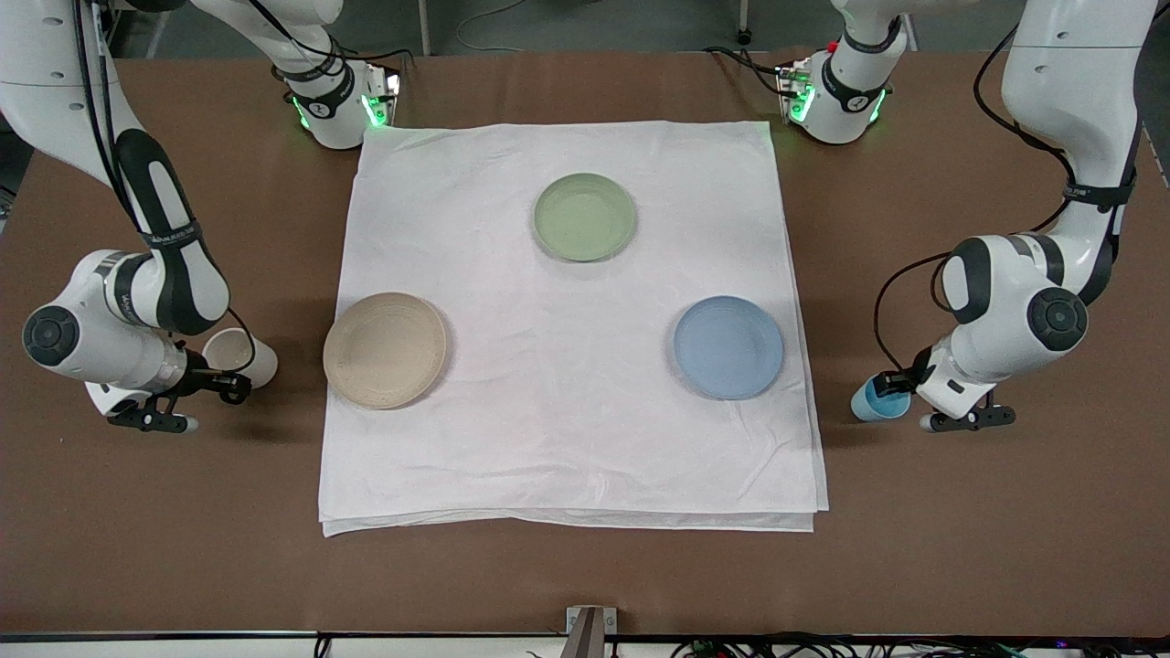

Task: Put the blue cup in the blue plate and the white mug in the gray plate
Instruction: 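Grasp the blue cup with the left gripper while the right gripper grasps the mug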

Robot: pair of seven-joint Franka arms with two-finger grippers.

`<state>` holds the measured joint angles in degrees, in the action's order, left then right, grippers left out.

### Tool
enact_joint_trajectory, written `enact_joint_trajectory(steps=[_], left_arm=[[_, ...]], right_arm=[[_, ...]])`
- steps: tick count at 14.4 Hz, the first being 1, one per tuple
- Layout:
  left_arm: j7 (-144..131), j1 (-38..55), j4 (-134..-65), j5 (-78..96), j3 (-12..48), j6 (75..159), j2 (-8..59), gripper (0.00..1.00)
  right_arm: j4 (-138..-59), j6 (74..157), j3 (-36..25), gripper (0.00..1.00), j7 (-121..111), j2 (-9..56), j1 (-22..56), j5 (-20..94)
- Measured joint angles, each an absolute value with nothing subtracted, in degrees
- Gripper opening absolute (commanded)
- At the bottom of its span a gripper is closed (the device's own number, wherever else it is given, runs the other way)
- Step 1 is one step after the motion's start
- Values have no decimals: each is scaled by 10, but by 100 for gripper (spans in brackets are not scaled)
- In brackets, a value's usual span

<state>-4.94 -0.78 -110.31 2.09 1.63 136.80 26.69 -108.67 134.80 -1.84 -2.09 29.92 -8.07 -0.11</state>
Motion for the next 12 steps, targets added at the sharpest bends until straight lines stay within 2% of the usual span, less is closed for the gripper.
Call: enact_joint_trajectory(steps=[1, 2, 4, 6, 9, 12], left_arm=[[-50, -8, -1102, 21, 16, 1368, 267, 22], [-50, -7, -1100, 21, 16, 1368, 269, 12], [-50, -7, -1095, 21, 16, 1368, 272, 1], [-50, -7, -1087, 21, 17, 1365, 272, 0], [-50, -7, -1058, 22, 18, 1318, 260, 0], [-103, -4, -1040, 24, 32, 1236, 205, 0]], right_arm=[[-1087, 1348, -18, 0, -21, 299, -81, -1], [-1086, 1348, -18, 0, -21, 298, -81, -1], [-1081, 1343, -17, 0, -21, 294, -80, -1], [-1060, 1287, -12, 0, -1, 285, -73, 1], [-1044, 1217, -5, 0, 90, 248, -16, 36], [-1080, 1225, -3, 0, 180, 217, 66, 81]])
